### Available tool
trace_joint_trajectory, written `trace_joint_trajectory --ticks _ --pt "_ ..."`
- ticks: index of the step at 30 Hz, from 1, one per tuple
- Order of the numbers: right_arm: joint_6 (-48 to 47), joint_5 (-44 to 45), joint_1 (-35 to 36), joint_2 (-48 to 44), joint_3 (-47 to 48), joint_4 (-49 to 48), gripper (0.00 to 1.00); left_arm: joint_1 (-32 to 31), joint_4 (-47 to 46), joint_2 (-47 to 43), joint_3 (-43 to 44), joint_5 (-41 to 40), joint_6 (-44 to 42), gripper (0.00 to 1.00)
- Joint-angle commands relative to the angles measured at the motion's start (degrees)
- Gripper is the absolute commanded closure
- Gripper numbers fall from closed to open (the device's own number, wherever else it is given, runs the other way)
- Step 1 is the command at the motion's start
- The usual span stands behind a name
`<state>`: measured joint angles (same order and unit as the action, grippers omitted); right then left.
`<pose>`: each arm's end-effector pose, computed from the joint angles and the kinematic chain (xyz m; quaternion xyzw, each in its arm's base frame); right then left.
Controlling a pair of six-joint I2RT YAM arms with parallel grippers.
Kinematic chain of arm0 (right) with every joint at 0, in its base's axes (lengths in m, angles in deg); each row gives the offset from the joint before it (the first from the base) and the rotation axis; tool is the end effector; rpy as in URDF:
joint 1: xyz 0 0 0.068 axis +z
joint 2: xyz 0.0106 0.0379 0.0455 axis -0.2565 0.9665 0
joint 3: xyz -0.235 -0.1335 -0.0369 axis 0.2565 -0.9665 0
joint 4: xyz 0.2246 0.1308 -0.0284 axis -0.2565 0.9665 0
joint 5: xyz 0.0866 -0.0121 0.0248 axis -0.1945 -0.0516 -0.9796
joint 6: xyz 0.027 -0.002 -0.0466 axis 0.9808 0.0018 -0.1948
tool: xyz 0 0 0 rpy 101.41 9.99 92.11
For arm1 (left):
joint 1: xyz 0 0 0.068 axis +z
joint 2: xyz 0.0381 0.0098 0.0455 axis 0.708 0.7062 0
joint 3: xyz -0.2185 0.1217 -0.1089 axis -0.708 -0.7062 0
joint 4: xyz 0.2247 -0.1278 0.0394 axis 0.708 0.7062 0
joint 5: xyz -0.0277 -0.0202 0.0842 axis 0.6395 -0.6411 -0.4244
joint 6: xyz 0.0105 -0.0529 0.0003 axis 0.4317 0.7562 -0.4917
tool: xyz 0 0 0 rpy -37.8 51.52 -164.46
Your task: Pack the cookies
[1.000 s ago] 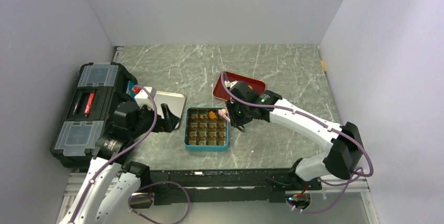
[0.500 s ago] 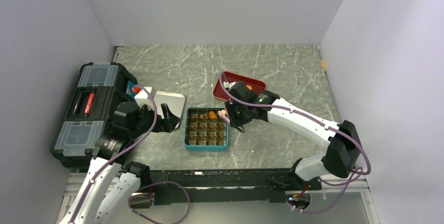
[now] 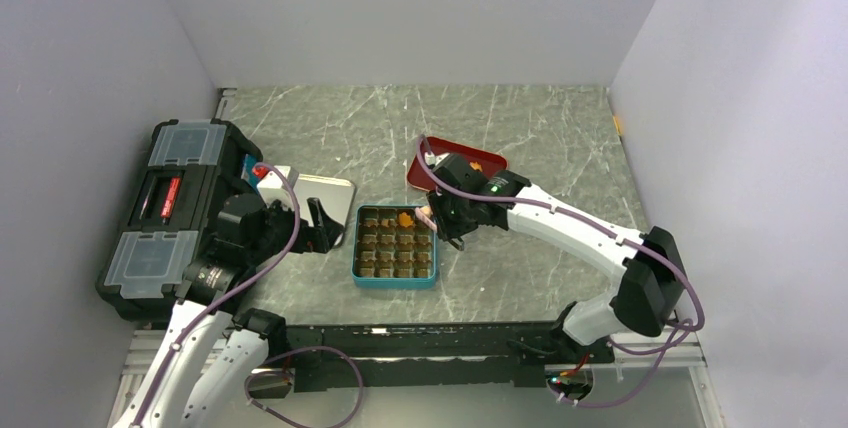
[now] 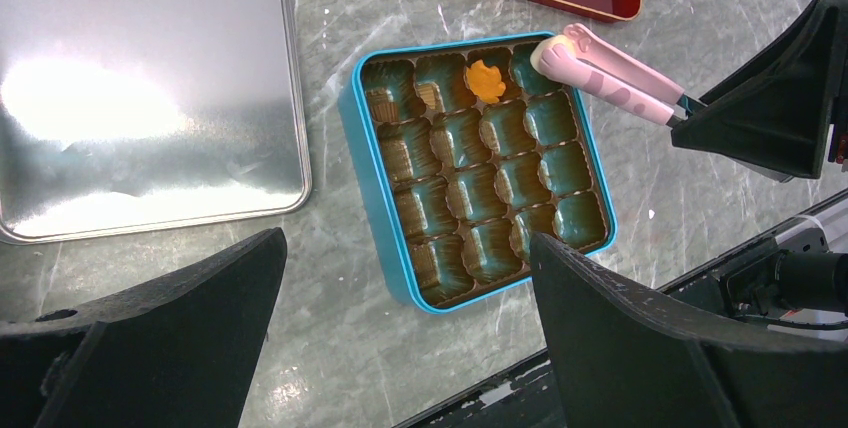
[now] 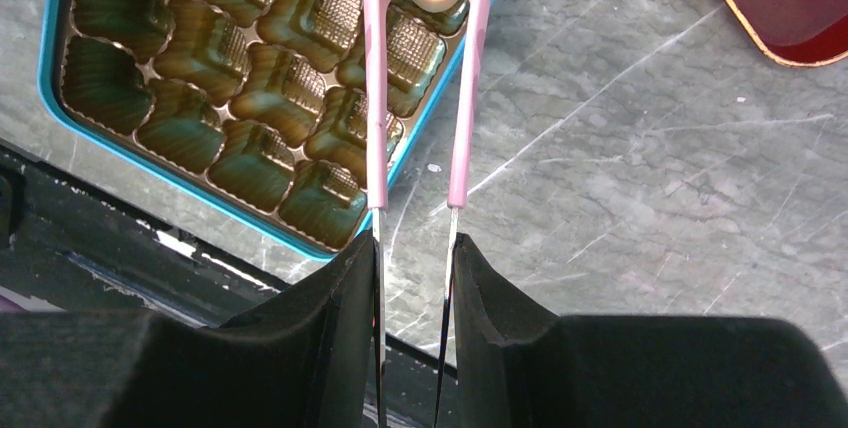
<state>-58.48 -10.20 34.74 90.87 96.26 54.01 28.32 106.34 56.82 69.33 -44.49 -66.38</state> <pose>0.1922 0.2219 0.2757 -0.2024 0.9444 0.1255 0.2268 0.1195 -0.0440 0.2950 0.0284 0.8575 -0.2507 0.4483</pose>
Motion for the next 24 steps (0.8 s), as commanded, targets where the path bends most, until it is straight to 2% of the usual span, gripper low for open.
trace_joint_trajectory --ticks 1,9,19,24 --pt "0.9 1.4 0.2 0.2 3.1 -1.2 0.83 -0.1 -1.6 -0.5 1.5 0.1 -0.6 0.01" --pt "0.9 1.3 0.3 0.5 3.2 -1.1 0.78 -0.1 -1.7 -0.4 1.4 0.3 -0.6 0.01" --pt "1.1 1.4 0.3 0.4 3.3 -0.9 0.65 -0.1 -1.7 -0.4 1.5 0.4 -0.6 0.01" --pt "1.1 1.4 0.3 0.2 3.5 -0.9 0.64 -0.1 -1.6 -0.5 1.5 0.2 -0.6 0.01"
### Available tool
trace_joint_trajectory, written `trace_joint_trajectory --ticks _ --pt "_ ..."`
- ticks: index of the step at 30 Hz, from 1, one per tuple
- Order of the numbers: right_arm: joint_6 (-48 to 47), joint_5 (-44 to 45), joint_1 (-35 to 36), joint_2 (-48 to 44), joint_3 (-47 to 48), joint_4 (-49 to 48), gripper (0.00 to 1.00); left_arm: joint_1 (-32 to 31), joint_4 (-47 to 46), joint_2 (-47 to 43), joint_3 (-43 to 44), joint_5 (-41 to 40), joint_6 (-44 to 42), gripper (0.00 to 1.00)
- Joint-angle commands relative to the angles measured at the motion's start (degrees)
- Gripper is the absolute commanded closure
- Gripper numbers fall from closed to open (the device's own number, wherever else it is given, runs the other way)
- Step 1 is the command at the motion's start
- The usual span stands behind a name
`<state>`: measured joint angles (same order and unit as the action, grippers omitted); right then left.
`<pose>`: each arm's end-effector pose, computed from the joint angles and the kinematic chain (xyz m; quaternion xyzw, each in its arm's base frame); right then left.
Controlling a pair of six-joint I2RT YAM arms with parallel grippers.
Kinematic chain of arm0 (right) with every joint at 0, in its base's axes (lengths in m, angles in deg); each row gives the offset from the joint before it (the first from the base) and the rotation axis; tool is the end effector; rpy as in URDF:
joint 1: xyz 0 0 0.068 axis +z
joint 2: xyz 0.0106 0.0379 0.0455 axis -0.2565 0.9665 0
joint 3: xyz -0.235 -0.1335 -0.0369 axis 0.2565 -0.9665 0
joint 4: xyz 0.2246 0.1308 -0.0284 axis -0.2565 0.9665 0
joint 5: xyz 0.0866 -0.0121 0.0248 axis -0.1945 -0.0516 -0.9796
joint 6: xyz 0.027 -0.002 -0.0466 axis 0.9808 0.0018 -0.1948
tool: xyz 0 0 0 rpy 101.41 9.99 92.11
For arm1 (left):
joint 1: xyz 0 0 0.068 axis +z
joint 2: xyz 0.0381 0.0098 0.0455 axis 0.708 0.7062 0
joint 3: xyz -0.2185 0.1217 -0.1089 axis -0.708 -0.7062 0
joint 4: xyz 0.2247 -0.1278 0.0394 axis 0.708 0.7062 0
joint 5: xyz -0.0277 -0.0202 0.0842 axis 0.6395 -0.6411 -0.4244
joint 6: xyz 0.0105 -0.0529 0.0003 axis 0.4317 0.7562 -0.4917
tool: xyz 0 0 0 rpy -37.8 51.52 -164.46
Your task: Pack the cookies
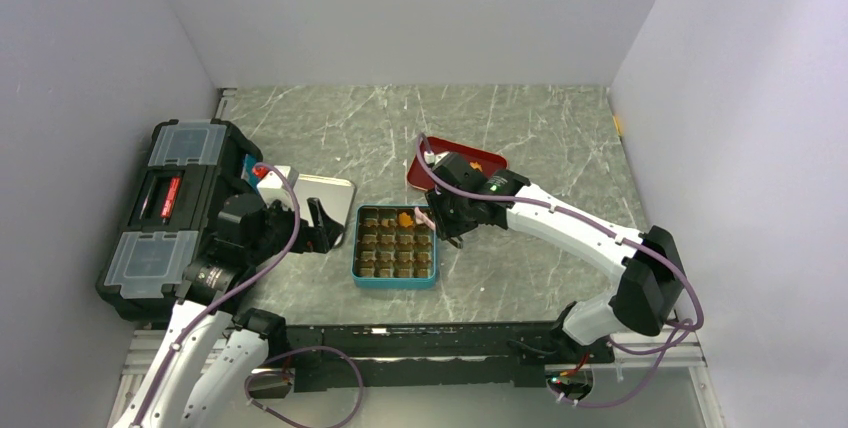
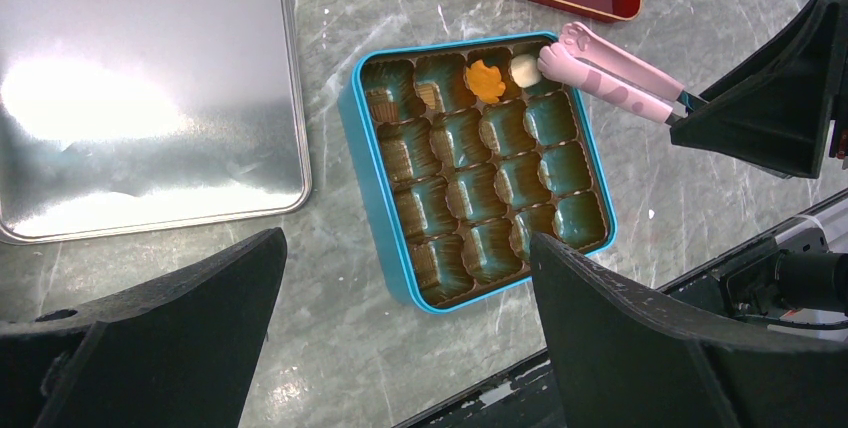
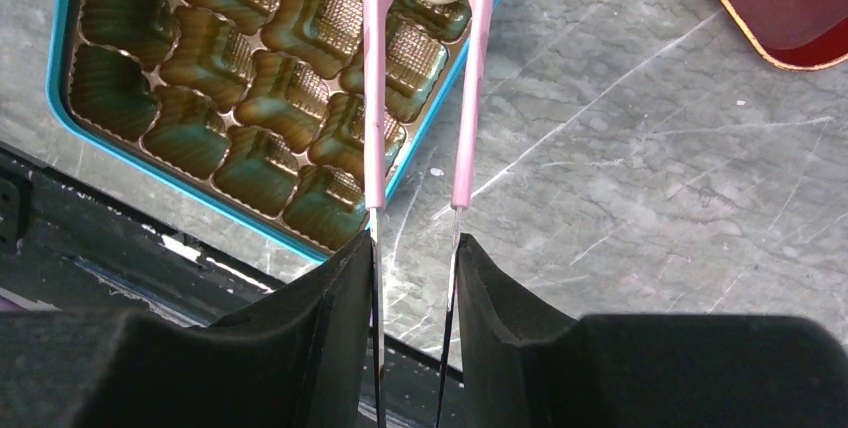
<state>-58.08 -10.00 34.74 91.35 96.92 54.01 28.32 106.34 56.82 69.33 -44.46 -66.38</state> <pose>0.1939 0.2237 0.2769 -0.1985 0.9447 0.1259 0.2286 0.1195 -0.0440 0.2950 0.0285 0.8575 -0.2509 0.4483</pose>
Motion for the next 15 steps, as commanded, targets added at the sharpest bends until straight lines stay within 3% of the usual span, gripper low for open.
trace_joint_trajectory --ticks 1,15 --pt "0.8 1.2 0.3 -0.3 2.9 -0.9 0.63 -0.1 -1.7 -0.5 1.5 0.2 -0.6 0.01" --pt "1.0 3.9 0.3 -1.4 4.3 0.2 0.63 -0.1 -1.6 -0.5 1.5 0.2 -0.7 0.01"
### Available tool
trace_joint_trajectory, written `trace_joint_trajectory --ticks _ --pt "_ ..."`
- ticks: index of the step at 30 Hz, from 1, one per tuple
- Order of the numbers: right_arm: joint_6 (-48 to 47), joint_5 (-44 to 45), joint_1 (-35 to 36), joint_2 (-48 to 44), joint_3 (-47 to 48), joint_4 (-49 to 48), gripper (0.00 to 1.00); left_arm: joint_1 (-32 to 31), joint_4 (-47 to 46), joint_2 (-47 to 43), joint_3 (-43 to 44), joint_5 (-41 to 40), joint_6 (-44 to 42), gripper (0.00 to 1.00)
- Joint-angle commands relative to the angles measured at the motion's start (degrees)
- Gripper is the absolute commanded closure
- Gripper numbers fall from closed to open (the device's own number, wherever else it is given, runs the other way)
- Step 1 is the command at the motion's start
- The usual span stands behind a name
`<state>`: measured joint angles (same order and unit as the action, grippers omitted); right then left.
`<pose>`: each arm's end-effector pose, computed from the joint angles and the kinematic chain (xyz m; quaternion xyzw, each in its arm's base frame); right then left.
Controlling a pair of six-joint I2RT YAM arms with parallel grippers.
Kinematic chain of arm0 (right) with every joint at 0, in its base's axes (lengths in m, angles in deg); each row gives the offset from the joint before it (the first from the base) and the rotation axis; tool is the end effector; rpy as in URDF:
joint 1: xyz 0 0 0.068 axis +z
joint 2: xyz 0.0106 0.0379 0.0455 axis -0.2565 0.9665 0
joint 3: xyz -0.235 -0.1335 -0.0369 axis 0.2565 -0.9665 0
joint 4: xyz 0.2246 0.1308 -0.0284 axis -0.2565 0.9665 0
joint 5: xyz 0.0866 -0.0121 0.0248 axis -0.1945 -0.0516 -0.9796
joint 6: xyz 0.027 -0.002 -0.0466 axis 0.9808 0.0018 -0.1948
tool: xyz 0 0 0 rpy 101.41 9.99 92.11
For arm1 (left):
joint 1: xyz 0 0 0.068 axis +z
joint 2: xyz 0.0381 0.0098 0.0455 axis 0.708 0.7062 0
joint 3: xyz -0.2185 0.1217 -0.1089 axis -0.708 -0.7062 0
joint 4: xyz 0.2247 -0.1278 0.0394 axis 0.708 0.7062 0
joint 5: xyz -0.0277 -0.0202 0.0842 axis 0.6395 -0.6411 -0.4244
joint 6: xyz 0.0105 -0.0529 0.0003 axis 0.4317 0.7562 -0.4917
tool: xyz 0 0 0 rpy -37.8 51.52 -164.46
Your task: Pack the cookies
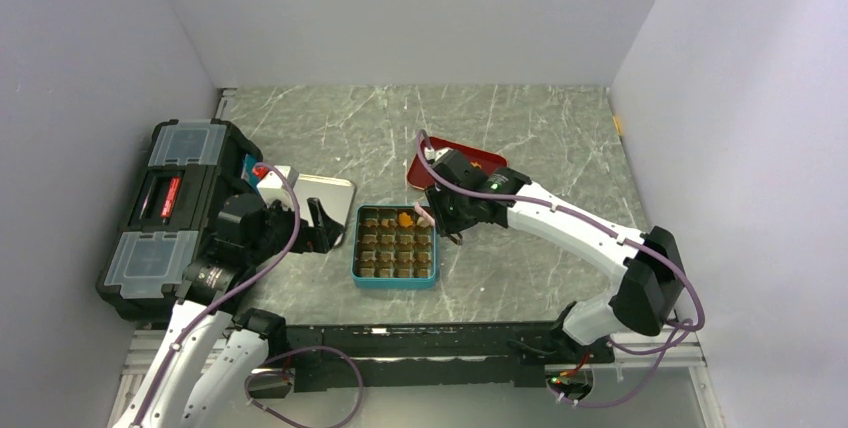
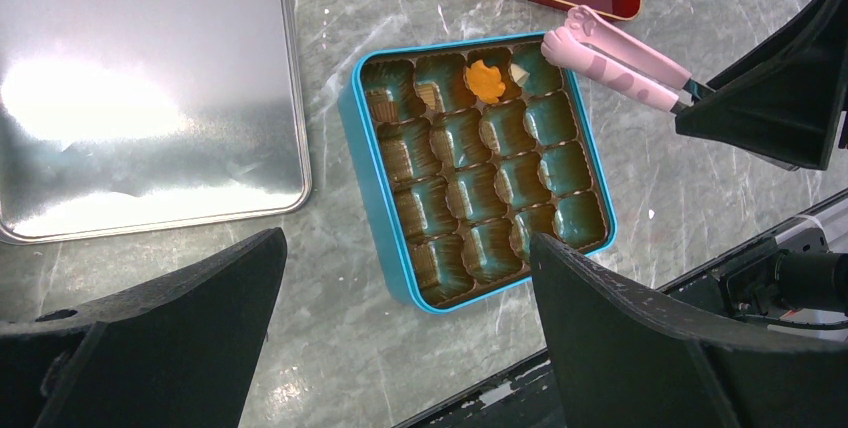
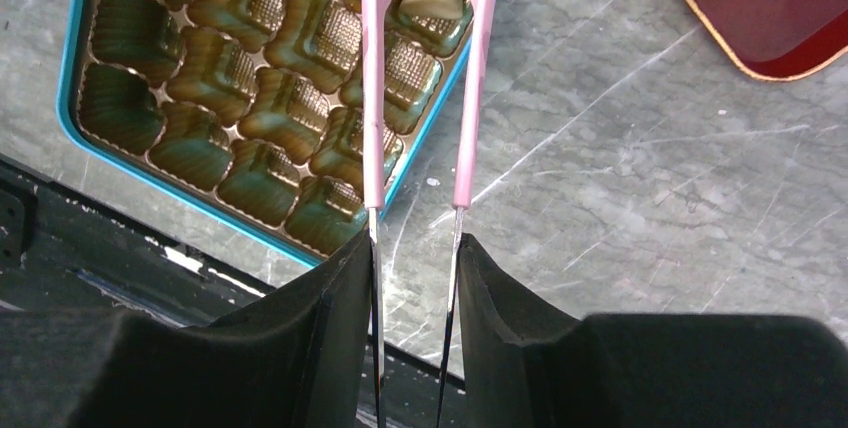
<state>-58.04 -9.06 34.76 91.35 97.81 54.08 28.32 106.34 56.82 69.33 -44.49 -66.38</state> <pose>0.1952 0.2245 0.2817 -0.1955 0.9431 0.1239 0.2387 0.1195 -0.0440 0.2950 0.0284 0.8575 -0.2507 0.4483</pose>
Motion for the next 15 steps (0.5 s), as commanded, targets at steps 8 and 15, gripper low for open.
trace_joint_trajectory --ticks 8,15 --pt "1.1 6.6 0.0 -0.8 6.5 1.9 0.62 -0.1 -1.6 -0.6 1.5 0.2 -0.6 0.01" --pt "0.8 7.1 -2.5 -0.3 7.2 2.1 0.62 -0.1 -1.6 -0.5 1.5 0.1 -0.6 0.01"
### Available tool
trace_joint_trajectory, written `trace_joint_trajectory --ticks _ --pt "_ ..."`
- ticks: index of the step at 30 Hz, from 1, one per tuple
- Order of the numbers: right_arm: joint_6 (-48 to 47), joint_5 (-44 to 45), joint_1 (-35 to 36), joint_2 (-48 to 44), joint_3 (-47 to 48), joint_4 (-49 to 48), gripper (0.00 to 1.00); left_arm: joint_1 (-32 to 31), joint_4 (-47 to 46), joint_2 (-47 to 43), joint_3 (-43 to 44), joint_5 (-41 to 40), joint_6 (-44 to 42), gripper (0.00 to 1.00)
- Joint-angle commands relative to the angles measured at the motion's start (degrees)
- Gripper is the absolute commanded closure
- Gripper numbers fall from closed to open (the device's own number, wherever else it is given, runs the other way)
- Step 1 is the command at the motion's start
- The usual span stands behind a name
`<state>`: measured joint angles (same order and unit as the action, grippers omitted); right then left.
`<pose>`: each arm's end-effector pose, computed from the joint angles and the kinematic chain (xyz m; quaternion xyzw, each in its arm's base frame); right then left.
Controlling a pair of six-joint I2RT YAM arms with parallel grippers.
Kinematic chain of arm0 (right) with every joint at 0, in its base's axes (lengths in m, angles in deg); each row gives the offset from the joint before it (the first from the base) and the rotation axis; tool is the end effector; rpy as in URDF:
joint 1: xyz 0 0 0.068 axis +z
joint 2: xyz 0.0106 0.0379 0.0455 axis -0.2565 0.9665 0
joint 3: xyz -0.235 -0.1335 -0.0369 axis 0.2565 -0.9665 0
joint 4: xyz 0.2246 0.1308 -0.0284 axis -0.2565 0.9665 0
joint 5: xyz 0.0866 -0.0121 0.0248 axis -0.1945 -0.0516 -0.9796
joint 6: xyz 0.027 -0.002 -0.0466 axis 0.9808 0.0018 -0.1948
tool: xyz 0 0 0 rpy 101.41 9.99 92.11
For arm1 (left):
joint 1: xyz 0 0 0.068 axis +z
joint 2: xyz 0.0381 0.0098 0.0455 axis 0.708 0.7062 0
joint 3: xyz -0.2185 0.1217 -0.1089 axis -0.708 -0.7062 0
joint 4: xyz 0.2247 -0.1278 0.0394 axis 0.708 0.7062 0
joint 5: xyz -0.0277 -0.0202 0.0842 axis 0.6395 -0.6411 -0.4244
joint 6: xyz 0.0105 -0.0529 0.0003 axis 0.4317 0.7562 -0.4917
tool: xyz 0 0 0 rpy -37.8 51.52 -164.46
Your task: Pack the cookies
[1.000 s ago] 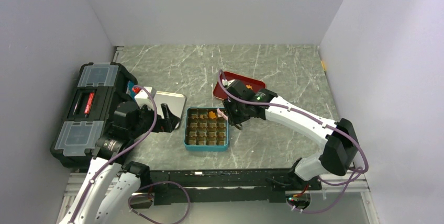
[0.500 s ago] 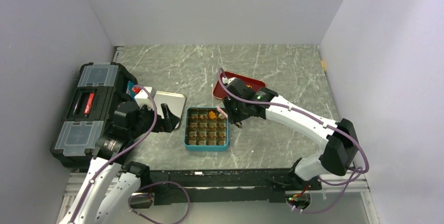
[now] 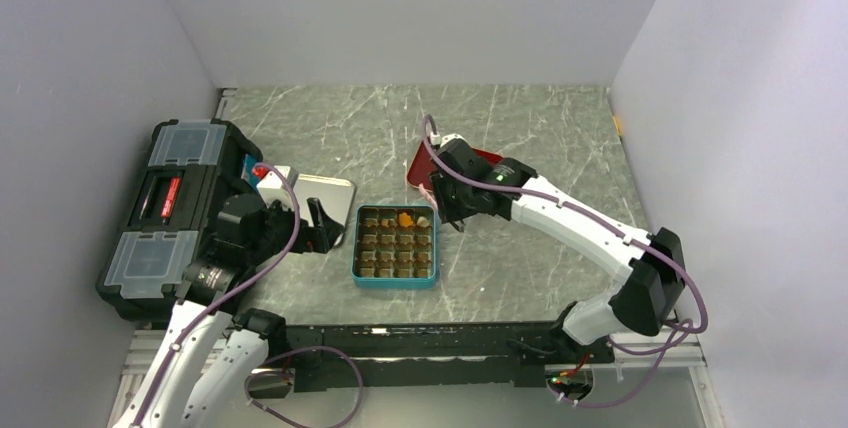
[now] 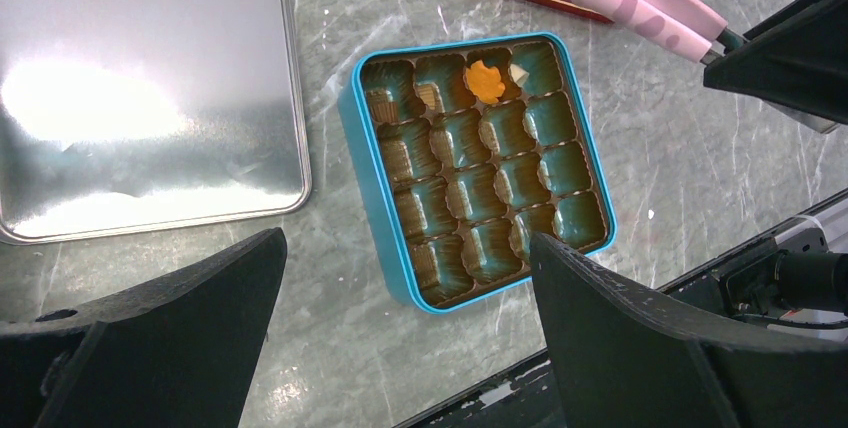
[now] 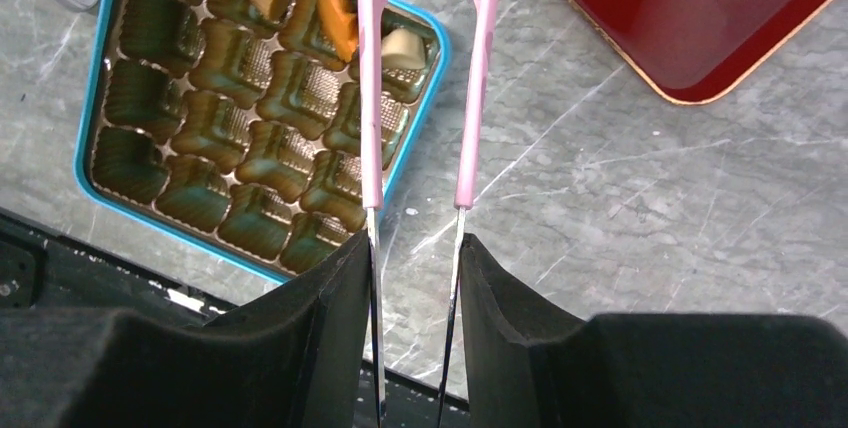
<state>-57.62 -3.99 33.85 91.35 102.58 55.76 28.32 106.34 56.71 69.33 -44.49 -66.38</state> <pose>0.2036 0.2222 0.3062 -0.1686 0.9380 0.1044 0.2843 0.1192 -0.0439 0.2952 0.0285 0.8570 -0.2509 0.4491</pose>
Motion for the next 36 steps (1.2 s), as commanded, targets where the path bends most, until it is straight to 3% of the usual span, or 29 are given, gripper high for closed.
trace_joint_trajectory --ticks 1,19,36 --pt "0.4 1.8 -2.2 -0.1 2.6 0.6 0.62 -0.2 -1.6 -0.5 1.5 0.2 -0.6 0.01" --pt "1.8 -1.0 -11.1 8.0 6.0 2.5 0.62 -0.2 -1.6 -0.5 1.5 0.4 -0.7 0.01" --pt "5.1 -4.0 -12.3 14.3 7.1 0.7 0.62 -0.1 -1.8 -0.3 1.5 1.3 -0.9 0.01"
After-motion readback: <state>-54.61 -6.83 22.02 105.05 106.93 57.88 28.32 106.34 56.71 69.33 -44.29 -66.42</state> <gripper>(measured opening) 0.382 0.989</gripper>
